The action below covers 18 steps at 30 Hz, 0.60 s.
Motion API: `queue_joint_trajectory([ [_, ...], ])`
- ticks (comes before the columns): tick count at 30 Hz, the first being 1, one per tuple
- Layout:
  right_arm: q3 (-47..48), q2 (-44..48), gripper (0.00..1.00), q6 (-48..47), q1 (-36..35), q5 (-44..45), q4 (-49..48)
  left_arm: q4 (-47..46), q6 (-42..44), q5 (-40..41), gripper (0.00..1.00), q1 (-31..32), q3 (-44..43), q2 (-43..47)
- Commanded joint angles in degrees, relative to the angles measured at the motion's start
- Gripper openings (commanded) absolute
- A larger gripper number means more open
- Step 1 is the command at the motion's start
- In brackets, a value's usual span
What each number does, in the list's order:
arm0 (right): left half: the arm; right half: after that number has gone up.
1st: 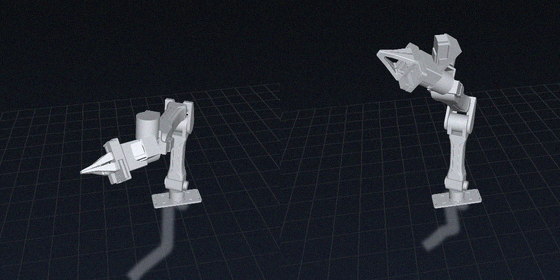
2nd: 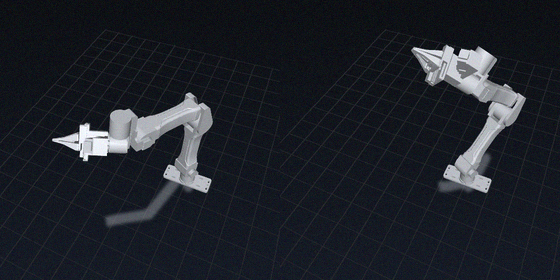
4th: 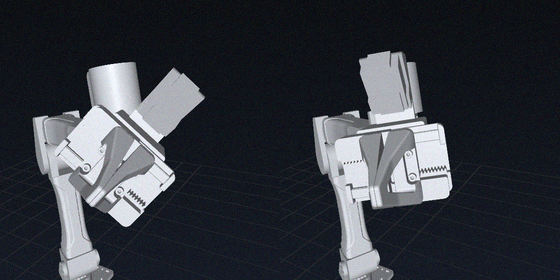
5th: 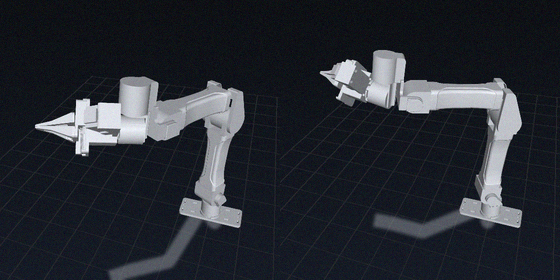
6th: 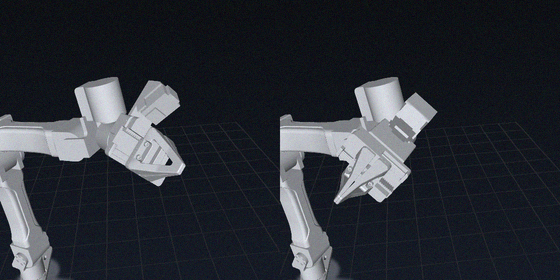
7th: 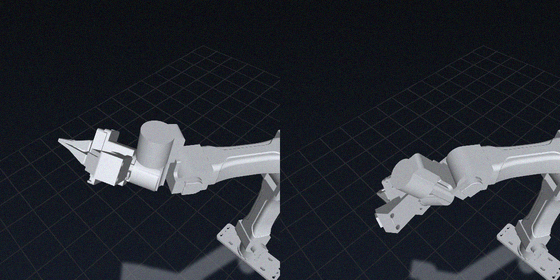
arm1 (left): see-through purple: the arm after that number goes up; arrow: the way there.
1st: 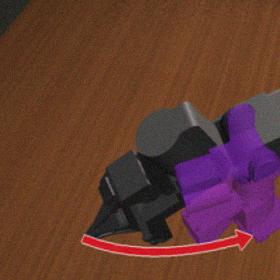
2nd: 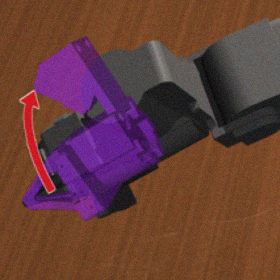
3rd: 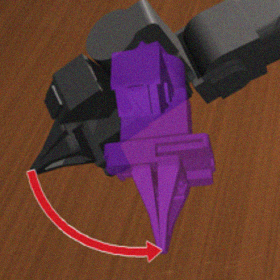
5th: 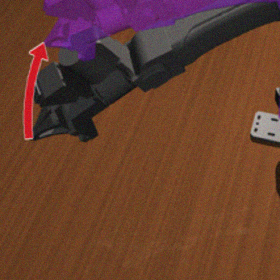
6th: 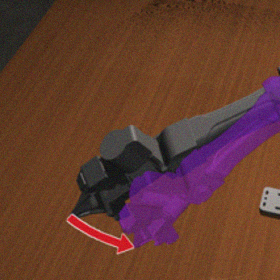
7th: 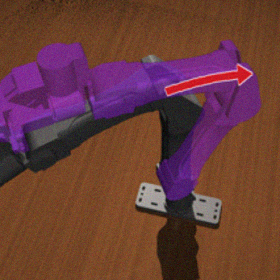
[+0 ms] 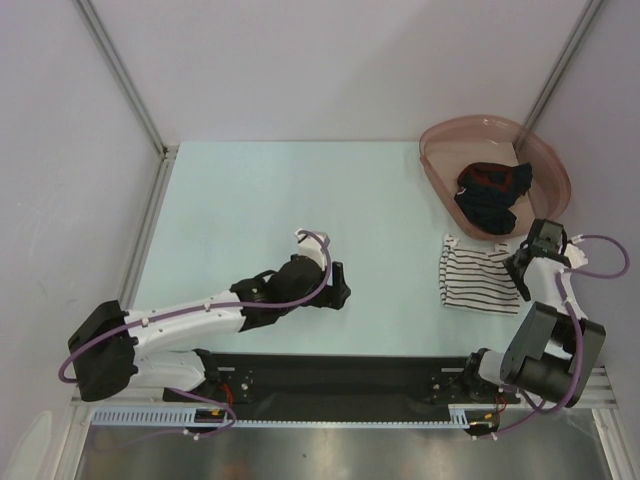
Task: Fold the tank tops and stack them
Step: Neatly place the folded tank top to the corner
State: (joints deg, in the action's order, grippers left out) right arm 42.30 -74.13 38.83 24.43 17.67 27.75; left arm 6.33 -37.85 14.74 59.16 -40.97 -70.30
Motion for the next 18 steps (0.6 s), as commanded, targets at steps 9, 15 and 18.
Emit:
queue_joint_trajectory([
  [9, 7.36, 12.59, 0.93, -12.0, -11.75, -6.66, 1.71, 3.87, 1.46, 2.05, 0.82, -1.06, -1.4, 4.2],
  [15, -0.44, 22.43, 1.0, -16.76, -29.06, -13.0, -9.27, 4.3, 1.11, 5.98, 0.84, -1.68, 3.0, 11.65],
  [18, -7.12, 26.56, 1.0, -19.58, -34.96, -20.39, -17.71, 5.97, 1.19, 10.46, 0.9, -1.76, 6.16, 18.15],
])
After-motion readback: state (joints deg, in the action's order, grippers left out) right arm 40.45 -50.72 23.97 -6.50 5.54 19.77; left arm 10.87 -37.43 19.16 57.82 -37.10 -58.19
